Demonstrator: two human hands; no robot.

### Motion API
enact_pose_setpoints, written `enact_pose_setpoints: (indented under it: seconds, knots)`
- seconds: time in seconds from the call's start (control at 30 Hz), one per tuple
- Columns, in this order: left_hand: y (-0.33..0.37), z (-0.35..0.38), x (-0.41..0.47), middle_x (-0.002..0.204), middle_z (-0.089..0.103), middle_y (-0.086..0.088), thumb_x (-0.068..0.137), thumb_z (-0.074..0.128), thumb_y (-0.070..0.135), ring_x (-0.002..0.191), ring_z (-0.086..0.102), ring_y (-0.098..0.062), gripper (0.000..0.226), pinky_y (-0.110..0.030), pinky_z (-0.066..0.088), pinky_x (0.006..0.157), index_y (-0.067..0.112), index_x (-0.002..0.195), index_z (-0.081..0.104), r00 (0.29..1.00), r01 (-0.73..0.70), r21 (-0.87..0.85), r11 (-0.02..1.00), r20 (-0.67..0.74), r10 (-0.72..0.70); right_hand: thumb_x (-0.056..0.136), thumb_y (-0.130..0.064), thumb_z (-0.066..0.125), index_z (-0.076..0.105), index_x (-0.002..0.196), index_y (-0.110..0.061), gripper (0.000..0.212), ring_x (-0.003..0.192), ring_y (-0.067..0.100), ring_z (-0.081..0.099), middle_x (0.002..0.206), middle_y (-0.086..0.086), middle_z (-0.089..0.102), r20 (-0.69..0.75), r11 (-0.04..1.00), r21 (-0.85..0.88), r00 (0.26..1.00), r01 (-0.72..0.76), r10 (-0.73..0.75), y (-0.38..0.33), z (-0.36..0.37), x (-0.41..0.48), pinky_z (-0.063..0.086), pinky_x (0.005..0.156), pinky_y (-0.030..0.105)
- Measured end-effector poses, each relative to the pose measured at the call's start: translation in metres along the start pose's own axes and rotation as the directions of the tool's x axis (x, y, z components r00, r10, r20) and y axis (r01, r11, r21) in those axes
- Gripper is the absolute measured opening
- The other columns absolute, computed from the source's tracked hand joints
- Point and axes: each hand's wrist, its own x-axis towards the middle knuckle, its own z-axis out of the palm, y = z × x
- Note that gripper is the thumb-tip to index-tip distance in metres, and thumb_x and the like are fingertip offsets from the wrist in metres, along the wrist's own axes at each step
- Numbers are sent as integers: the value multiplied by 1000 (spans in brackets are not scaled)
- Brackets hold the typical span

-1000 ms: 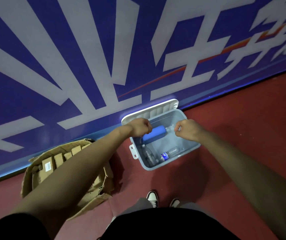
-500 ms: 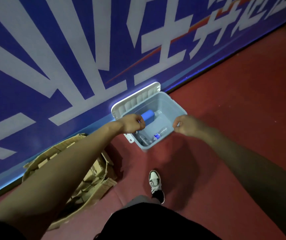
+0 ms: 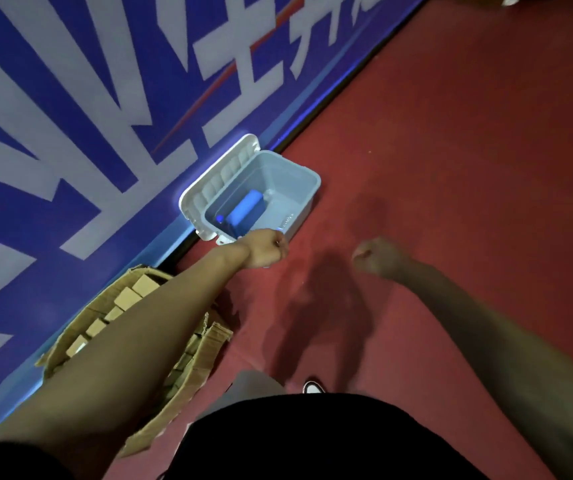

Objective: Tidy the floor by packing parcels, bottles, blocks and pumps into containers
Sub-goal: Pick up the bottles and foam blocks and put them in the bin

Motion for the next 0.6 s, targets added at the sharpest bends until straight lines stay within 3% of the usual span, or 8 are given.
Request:
enact_pose_setpoints:
  seconds: [0.07, 0.13, 0.2, 0.33, 0.43, 0.5, 0.6]
  knots:
    - [2, 10, -7, 106, 66, -8, 88, 51, 19, 101, 60, -23, 22, -28, 46, 91, 10, 100, 65, 997, -65, 66, 996, 50, 62, 88, -17, 50, 72, 89, 0, 28, 98, 30, 65, 99, 20, 69, -47, 997, 32, 996, -73, 74, 5, 13, -23, 47, 78, 28]
    - [-1, 19, -16, 93, 64, -1, 88, 52, 14, 92, 57, -15, 12, -21, 41, 83, 15, 85, 64, 988, -124, 109, 986, 105, 113, 89, -28, 39, 70, 103, 0, 44, 107, 31, 62, 110, 19, 68, -91, 988, 70, 986, -135, 141, 2, 30, -47, 45, 81, 29]
    - [-4, 25, -28, 78, 57, 4, 88, 51, 12, 84, 53, -12, 20, -19, 38, 72, 21, 71, 57, 977, -177, 107, 978, 139, 161, 84, -36, 36, 69, 106, -2, 52, 109, 32, 62, 112, 20, 67, -120, 969, 121, 966, -213, 227, -1, 49, -69, 46, 84, 30]
    - [-11, 48, -51, 73, 54, 4, 92, 51, 11, 65, 50, -10, 10, -8, 40, 51, 18, 91, 57, 939, -262, 79, 962, 253, 235, 88, -17, 50, 70, 102, -4, 28, 100, 32, 65, 105, 19, 70, -181, 906, 220, 897, -363, 403, -2, 101, -112, 50, 83, 34]
    - [-11, 76, -61, 80, 58, -6, 91, 51, 6, 60, 48, -11, 13, -17, 42, 55, 9, 100, 61, 893, -349, 92, 933, 335, 301, 87, -19, 53, 70, 99, -7, 25, 98, 32, 65, 102, 17, 70, -198, 848, 311, 843, -429, 500, -5, 141, -154, 51, 83, 33]
    - [-3, 97, -71, 85, 58, -9, 90, 51, 5, 59, 48, -10, 20, -14, 41, 52, 2, 105, 64, 858, -428, 132, 894, 372, 356, 86, -19, 55, 70, 102, -10, 24, 99, 31, 65, 105, 15, 70, -192, 801, 371, 806, -469, 560, -5, 162, -186, 51, 85, 32]
    - [17, 129, -93, 72, 55, -1, 91, 51, 3, 56, 46, -3, 16, -10, 38, 48, 4, 99, 64, 792, -513, 134, 848, 455, 407, 84, -18, 56, 70, 104, -15, 24, 97, 29, 64, 107, 13, 70, -162, 729, 437, 752, -526, 639, -1, 191, -235, 50, 85, 31]
